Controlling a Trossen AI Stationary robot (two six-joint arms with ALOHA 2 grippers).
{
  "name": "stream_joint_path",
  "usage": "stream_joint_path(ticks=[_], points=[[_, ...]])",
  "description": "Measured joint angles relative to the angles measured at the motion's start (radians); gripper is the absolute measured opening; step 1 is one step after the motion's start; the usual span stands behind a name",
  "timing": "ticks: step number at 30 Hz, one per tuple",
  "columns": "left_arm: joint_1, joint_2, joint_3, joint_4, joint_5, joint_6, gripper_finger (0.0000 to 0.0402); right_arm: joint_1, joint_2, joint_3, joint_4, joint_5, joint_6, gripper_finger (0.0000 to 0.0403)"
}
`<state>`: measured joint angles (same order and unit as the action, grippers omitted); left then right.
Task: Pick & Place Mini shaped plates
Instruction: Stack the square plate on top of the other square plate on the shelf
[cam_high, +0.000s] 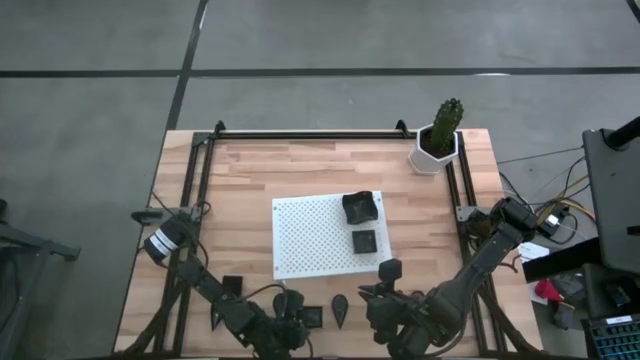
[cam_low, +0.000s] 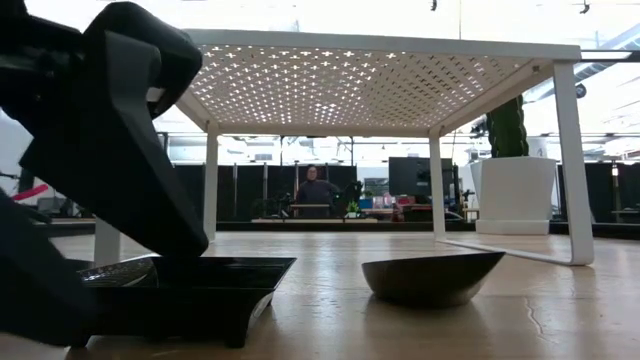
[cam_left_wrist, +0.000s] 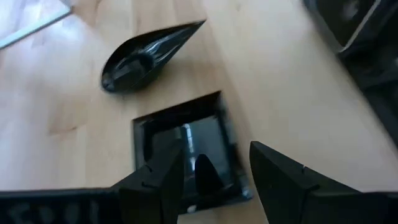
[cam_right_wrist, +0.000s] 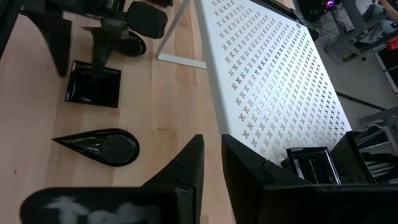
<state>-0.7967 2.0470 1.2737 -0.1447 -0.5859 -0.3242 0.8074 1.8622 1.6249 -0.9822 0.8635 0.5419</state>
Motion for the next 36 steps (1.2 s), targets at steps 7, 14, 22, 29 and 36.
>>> stream_joint_path(ticks=[7,14,22,29,36], points=[[0.0,0.0,-0.002,-0.014,-0.001,0.002,0.0146,0.0,0.0,0.0,0.002,0.0,0.0,0.0054],[0.005,0.0,-0.003,-0.03,0.017,0.009,0.0077,0.0,0.0,0.0,0.002,0.002,-0.003,0.0052],[0.012,0.0,-0.002,-0.034,0.026,0.04,0.001,0.0,0.0,0.001,0.006,0.003,-0.001,0.0052],[0.012,-0.007,0.018,-0.057,0.039,0.063,0.0002,0.0,0.0,0.001,0.014,0.003,-0.003,0.0054],[0.009,-0.08,0.038,-0.084,0.054,0.104,0.0,0.002,0.0,0.002,0.08,-0.04,-0.078,0.0054]])
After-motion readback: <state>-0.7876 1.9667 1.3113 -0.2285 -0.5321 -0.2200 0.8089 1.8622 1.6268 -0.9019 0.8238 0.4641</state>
